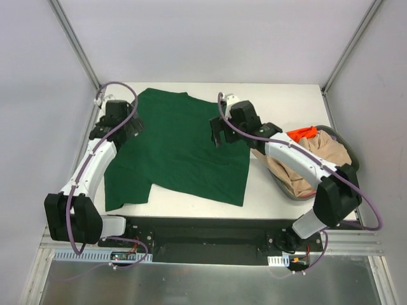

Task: Fold and stack the t-shirts
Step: Flatten out the tshirt

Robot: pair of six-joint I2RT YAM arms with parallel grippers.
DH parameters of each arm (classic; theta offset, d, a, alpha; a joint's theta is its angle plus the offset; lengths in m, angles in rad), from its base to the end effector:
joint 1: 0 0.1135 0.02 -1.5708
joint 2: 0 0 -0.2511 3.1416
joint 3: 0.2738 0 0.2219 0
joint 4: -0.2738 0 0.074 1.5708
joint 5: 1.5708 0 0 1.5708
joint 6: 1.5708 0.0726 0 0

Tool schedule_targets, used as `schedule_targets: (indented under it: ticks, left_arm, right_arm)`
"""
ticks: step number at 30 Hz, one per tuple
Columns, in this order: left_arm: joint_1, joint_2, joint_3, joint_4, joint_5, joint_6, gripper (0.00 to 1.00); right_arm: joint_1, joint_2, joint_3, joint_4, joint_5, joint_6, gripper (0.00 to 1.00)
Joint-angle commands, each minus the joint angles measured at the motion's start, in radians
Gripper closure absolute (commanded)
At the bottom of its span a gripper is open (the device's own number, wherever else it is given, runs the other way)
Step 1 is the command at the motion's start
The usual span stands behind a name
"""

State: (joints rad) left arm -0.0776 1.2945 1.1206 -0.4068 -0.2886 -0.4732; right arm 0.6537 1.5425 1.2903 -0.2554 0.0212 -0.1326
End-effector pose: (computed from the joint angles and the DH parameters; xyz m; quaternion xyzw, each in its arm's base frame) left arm 0.2931 -0.0021 0.2984 -0.2381 0.8404 -0.0061 0.4868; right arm 0.2890 0.2194 0.2980 -0.3252 0.7982 0.1217 0.4921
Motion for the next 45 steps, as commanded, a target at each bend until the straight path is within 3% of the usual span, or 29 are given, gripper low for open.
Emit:
schedule_targets:
  ticks: [1, 6, 9, 15, 21, 30, 38, 40, 43, 45]
  left_arm:
    - [0.002, -0.032, -0.140, -0.015, 0.112, -0.099, 0.01]
    - [0.002, 0.002, -0.228, -0.012, 0.100, -0.128, 0.01]
    - [0.002, 0.038, -0.278, -0.010, 0.094, -0.169, 0.01]
    - [0.007, 0.118, -0.340, -0.026, 0.036, -0.254, 0.01]
    - [0.015, 0.167, -0.366, -0.144, 0.029, -0.329, 0.01]
    - [0.013, 0.033, -0.476, -0.305, 0.026, -0.464, 0.01]
    - [0.004, -0.184, -0.480, -0.302, 0.066, -0.429, 0.01]
    - [0.001, -0.201, -0.440, -0.296, 0.052, -0.389, 0.01]
    - [-0.001, -0.218, -0.377, -0.290, 0.026, -0.358, 0.01]
    - [-0.001, -0.218, -0.345, -0.280, 0.037, -0.343, 0.01]
  right_arm:
    - [0.011, 0.050, -0.065, 0.016, -0.067, 0.059, 0.04]
    - [-0.014, 0.139, -0.001, -0.051, 0.104, 0.112, 0.04]
    - [-0.071, 0.197, 0.087, -0.153, 0.077, 0.183, 0.04]
    - [-0.166, 0.344, 0.217, -0.146, 0.080, 0.189, 0.01]
    - [-0.200, 0.479, 0.354, -0.196, 0.091, 0.179, 0.10]
    - [-0.218, 0.613, 0.475, -0.243, 0.020, 0.159, 0.20]
    - [-0.218, 0.650, 0.462, -0.248, -0.004, 0.171, 0.31]
    - [-0.216, 0.642, 0.436, -0.233, -0.010, 0.171, 0.37]
    - [-0.215, 0.607, 0.379, -0.180, -0.034, 0.159, 0.71]
    - [-0.210, 0.578, 0.365, -0.171, 0.009, 0.140, 0.82]
